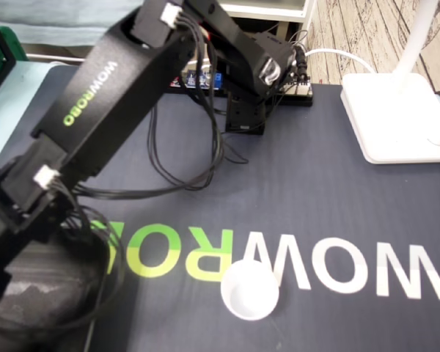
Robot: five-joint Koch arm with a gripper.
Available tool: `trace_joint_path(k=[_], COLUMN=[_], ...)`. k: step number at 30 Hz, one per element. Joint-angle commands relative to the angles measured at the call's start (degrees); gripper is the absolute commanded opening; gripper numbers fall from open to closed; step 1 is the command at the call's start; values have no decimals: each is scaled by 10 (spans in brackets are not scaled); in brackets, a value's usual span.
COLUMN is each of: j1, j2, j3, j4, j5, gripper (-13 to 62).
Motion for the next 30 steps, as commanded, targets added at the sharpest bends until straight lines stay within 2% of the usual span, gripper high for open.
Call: trace_joint_path(k=[1, 6, 13, 19, 30], j1=[-7, -3, 3, -4, -75], j2=[55, 78, 113, 149, 323], j3=[-42, -42, -15, 105, 338], j4=[-45, -79, -105, -235, -237], j5=[-91, -311, -482, -629, -851], gripper=[28, 29, 29, 29, 29])
